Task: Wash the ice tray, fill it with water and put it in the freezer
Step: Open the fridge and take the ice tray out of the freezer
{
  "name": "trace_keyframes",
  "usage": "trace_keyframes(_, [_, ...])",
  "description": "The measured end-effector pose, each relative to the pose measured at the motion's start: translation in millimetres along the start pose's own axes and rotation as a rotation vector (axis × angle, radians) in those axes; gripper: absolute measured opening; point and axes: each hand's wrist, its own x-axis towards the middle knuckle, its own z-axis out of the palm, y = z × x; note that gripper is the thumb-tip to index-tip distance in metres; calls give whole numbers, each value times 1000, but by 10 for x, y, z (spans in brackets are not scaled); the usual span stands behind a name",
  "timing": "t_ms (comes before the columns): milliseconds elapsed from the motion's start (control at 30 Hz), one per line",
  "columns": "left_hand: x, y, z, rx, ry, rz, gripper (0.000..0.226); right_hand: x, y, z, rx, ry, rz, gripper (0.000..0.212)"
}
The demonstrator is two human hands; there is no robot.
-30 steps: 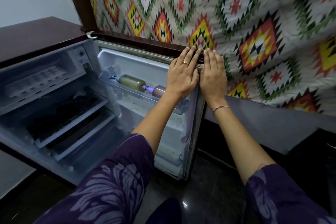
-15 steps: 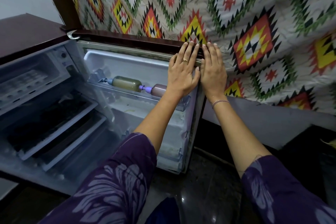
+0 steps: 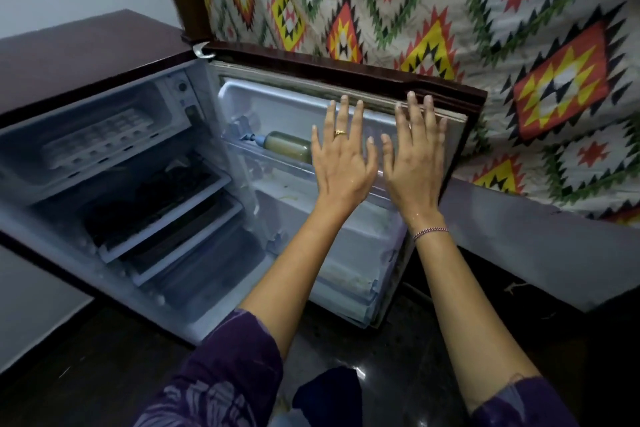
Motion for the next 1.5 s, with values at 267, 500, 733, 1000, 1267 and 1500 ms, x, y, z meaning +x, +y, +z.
trace_keyframes(267, [-63,-911,-171,101,3,-99,56,-10,-830,568,122,-110,-47,50])
trace_keyframes(500, [-32,-1734,-257,202,-9,-186,61,38,-1397,1078,190,-209,-80,50])
trace_keyframes(733, [-48,-2471,-369,232,-15,-275,59,127,-2080,1534,247,-273,-141,50])
trace_keyframes(1000, [-59,-3186,-476,282,14,-390,60,189,-2788,2020,322,-310,-271,48])
trace_keyframes(1267, [126,-3719,-513,339,46,-512,58,341,-3296,2529,511,-359,-372,41])
trace_keyframes(1500, [249,-4296,-416,420,63,-620,58,424,-3633,3147,712,-456,-455,33])
